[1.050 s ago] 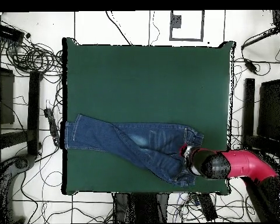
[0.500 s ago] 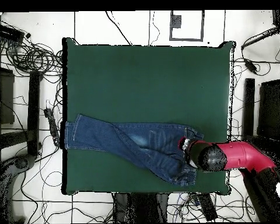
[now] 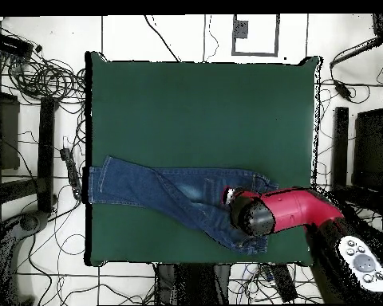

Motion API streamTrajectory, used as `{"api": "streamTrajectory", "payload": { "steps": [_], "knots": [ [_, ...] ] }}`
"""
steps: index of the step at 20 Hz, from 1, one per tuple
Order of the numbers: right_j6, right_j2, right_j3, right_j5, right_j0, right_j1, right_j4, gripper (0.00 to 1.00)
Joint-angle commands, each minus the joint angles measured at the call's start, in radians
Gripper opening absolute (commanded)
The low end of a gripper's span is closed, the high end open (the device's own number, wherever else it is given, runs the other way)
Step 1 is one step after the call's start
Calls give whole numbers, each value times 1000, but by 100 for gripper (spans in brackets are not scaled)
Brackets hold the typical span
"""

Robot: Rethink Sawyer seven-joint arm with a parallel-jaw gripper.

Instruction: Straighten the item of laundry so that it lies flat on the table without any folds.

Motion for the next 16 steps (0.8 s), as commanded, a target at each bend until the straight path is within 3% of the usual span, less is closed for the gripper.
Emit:
{"api": "streamTrajectory", "payload": {
  "steps": [1,5,9,16],
  "knots": [
    [340,-229,128,-216,181,32,-35,0],
    [357,-392,86,-398,290,157,-31,0],
    [365,-561,87,-601,403,241,47,0],
    [260,-600,45,-658,374,352,122,0]
  ]
}}
